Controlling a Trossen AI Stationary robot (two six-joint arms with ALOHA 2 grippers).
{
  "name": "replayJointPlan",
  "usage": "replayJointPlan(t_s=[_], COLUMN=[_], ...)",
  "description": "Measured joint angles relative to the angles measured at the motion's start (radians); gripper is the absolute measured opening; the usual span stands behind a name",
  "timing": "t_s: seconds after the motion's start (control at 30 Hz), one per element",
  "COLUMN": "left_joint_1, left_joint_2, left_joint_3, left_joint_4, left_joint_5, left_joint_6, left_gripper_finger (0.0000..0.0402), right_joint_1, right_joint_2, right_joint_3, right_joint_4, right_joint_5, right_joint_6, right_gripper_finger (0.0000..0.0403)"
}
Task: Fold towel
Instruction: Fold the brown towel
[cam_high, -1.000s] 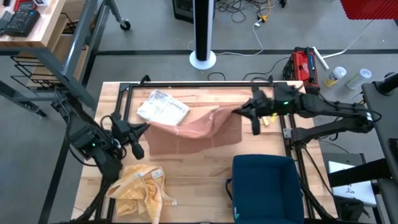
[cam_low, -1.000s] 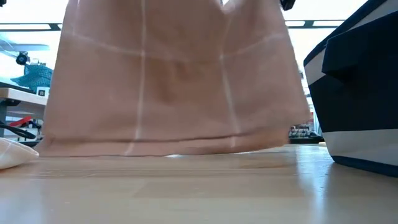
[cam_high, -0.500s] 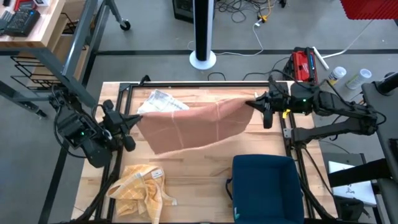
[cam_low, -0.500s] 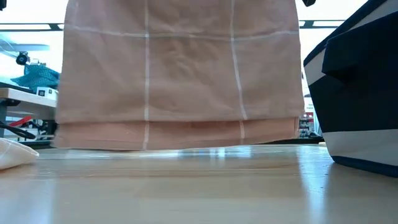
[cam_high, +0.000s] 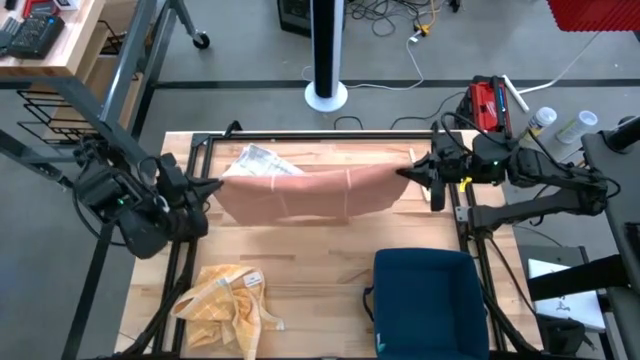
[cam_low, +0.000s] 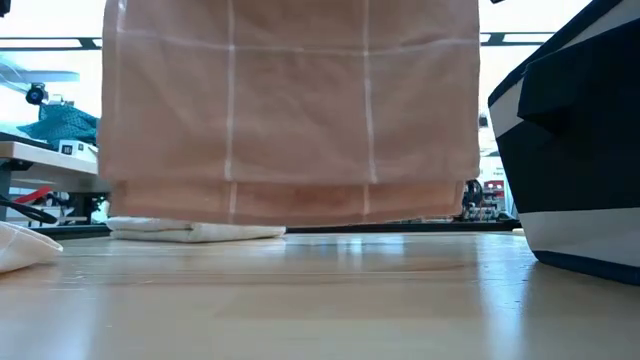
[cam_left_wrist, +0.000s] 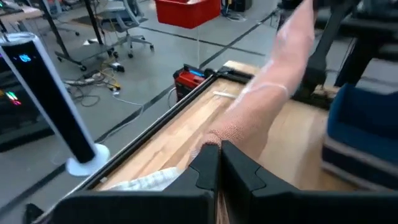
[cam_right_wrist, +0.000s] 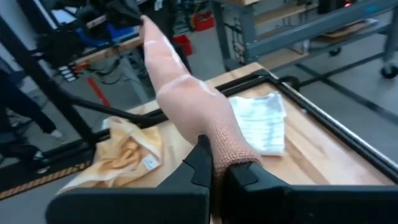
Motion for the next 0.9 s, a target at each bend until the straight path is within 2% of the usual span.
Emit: replayJointPlan(t_s=[0.17, 0.3, 0.47, 0.67, 0.77, 0.9], left_joint_1=[0.007, 0.06, 0.197, 0.418, 0.504, 0.591], left_joint_2=[-0.005, -0.026, -0.09, -0.125, -0.13, -0.122], left_joint_3=[0.077, 0.026, -0.14, -0.385, -0.464, -0.548], left_joint_4=[-0.001, 0.001, 0.0, 0.007, 0.03, 0.135], left_joint_5=[0.128, 0.135, 0.17, 0.218, 0.213, 0.178], left_joint_6=[0.011, -0.01, -0.106, -0.181, -0.144, -0.015], left_gripper_finger=[0.0, 0.0, 0.0, 0.0, 0.0, 0.0], right_joint_1=[0.035, 0.034, 0.034, 0.011, -0.03, -0.081], right_joint_2=[-0.016, -0.016, 0.052, 0.2, 0.288, 0.401], right_joint_3=[0.026, 0.028, -0.015, -0.038, -0.036, -0.035], right_joint_4=[-0.021, -0.119, -0.243, -0.232, -0.213, -0.171], right_joint_5=[0.005, 0.143, 0.309, 0.424, 0.437, 0.44], right_joint_6=[0.039, 0.096, 0.169, 0.119, 0.084, 0.038], right_gripper_finger=[0.0, 0.0, 0.0, 0.0, 0.0, 0.0])
